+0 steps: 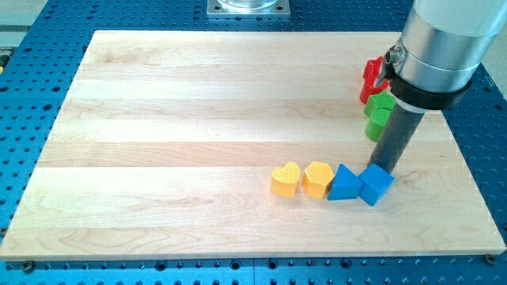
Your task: Adjust the green blocks slightly
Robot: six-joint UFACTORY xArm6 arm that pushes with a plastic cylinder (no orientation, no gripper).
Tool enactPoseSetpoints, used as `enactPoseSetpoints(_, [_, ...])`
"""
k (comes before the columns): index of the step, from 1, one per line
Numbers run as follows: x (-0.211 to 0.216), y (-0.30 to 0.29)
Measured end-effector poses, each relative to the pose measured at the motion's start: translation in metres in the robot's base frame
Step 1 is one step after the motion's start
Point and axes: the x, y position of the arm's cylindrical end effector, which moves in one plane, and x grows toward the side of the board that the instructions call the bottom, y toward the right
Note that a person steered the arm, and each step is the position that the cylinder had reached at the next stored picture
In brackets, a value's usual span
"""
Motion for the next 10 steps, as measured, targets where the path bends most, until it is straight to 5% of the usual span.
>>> enactPoseSetpoints(2, [-0.001, -0.004])
enactPoseSetpoints(3, [-0.001, 0.022])
enactPoseSetpoints(4, [0.017, 0.125])
enactPoseSetpoints(5, [0.069, 0.164])
enactPoseSetpoints(7, [0.067, 0.165])
enactPoseSetpoints(10, [-0.015, 0.127])
